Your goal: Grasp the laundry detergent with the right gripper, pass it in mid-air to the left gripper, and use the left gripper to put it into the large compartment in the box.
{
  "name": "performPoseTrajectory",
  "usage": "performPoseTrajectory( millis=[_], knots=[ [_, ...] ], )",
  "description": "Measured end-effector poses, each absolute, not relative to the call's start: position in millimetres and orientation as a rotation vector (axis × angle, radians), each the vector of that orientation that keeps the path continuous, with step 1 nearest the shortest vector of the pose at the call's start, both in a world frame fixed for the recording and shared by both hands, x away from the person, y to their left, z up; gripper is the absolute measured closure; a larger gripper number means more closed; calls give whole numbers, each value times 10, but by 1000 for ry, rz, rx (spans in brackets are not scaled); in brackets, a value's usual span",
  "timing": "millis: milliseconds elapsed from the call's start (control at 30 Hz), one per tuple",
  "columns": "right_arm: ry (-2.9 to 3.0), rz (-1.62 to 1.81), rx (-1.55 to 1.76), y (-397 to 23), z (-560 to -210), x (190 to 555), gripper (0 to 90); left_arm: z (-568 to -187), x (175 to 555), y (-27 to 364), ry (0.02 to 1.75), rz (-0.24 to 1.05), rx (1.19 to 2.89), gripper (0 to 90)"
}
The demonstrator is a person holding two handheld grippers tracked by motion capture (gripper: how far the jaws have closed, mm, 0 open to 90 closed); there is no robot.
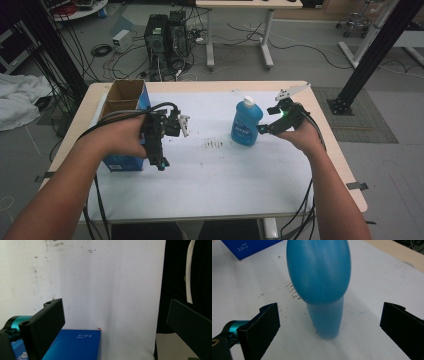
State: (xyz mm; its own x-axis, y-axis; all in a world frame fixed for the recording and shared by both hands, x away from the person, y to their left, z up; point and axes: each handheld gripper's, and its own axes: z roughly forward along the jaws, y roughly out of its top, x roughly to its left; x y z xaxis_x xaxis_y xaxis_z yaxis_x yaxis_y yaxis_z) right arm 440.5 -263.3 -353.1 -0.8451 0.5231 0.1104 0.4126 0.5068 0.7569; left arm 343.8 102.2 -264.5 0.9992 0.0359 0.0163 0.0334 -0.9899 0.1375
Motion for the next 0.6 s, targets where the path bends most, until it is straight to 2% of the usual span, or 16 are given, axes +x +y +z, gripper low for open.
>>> performPoseTrajectory(
  millis=[600],
  knots=[
    [2616, 1249, 806, -2388, -3807, 4472, 17, -2675, 3424, 1104, 68, 26, 2999, 17]
  ],
)
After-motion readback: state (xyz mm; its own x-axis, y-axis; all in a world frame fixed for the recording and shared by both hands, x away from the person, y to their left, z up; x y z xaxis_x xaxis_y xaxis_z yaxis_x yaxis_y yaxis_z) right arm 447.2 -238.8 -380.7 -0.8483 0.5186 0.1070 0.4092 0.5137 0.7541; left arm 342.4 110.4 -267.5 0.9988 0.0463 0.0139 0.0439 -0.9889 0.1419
